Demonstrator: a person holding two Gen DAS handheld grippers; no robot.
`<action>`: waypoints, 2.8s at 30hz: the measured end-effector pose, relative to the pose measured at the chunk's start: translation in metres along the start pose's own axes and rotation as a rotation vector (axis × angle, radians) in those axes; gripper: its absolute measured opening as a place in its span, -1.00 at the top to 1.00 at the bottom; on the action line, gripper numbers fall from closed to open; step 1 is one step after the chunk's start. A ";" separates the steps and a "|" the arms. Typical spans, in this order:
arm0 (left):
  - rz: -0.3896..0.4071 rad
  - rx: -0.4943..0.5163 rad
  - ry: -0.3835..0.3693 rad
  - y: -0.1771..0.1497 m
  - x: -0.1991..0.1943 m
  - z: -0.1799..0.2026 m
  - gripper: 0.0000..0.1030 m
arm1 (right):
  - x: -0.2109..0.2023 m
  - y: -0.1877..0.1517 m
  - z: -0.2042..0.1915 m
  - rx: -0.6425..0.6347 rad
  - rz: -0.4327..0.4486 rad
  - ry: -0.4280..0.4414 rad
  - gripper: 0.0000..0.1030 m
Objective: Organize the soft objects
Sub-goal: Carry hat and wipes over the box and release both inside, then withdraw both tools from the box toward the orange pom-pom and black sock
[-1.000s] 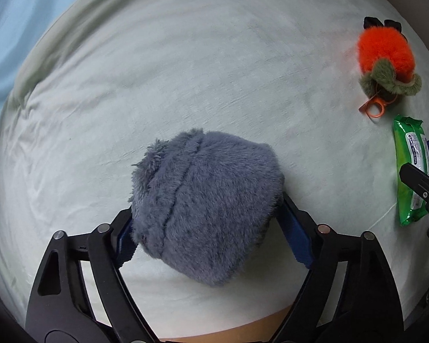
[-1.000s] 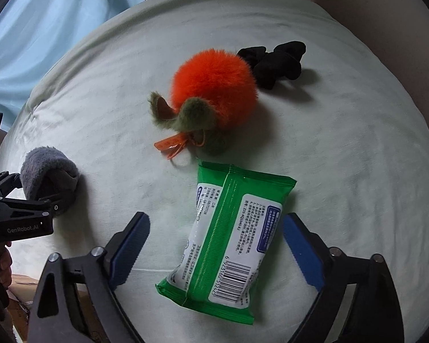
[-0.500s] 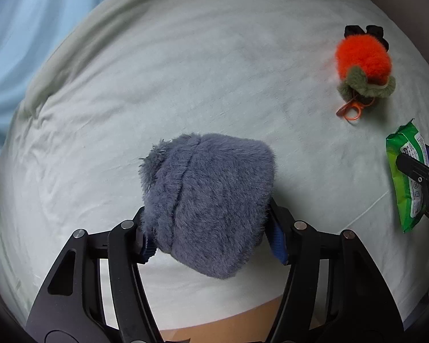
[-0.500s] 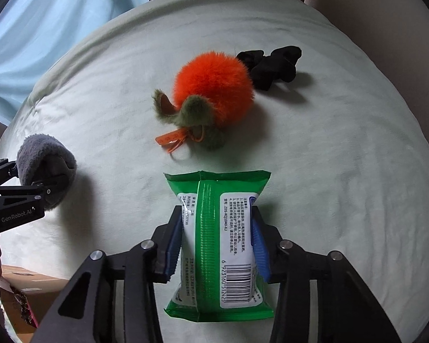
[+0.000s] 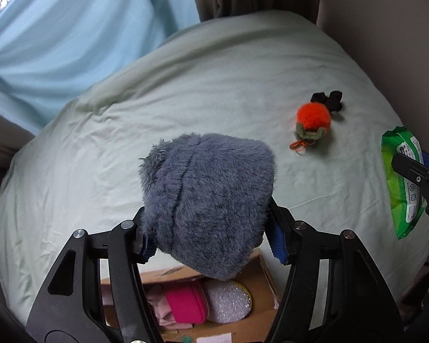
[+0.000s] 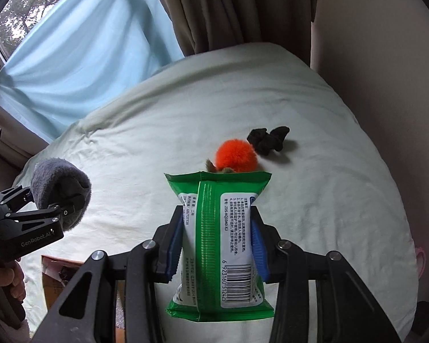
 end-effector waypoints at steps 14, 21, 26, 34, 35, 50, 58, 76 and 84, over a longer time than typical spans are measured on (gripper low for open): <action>0.104 -0.329 0.108 -0.106 -0.158 -0.087 -0.14 | -0.117 -0.018 -0.104 -0.203 0.023 0.168 0.25; 0.070 -0.387 0.112 -0.165 -0.162 -0.128 -0.14 | -0.120 -0.057 -0.158 -0.194 -0.032 0.222 0.25; 0.037 -0.407 0.088 -0.197 -0.144 -0.153 -0.14 | -0.100 -0.088 -0.193 -0.186 -0.094 0.220 0.25; -0.052 -0.404 0.021 -0.232 -0.082 -0.178 -0.14 | -0.063 -0.124 -0.229 -0.157 -0.161 0.149 0.25; -0.065 -0.401 0.014 -0.234 -0.074 -0.180 -0.14 | -0.059 -0.126 -0.232 -0.150 -0.167 0.139 0.25; -0.231 -0.380 -0.066 -0.245 0.023 -0.186 -0.15 | 0.034 -0.149 -0.229 -0.074 -0.326 -0.028 0.25; -0.229 -0.247 -0.078 -0.223 0.038 -0.169 -1.00 | 0.076 -0.151 -0.221 -0.031 -0.425 -0.027 0.16; -0.186 -0.248 -0.045 -0.223 0.007 -0.177 -1.00 | 0.062 -0.149 -0.219 -0.108 -0.363 -0.006 -1.00; -0.062 -0.284 -0.022 -0.217 -0.064 -0.186 -1.00 | -0.001 -0.130 -0.234 -0.169 -0.243 0.020 -1.00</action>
Point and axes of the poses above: each gripper's, at about its wrist camera, not at the fingertips, and x roughly the way its jaws point, z to its right, y to its top, the point moved 5 cm from there along x, roughly the way its jaws point, and after that the axes turned 1 degree about z, right-handed, at the moved point
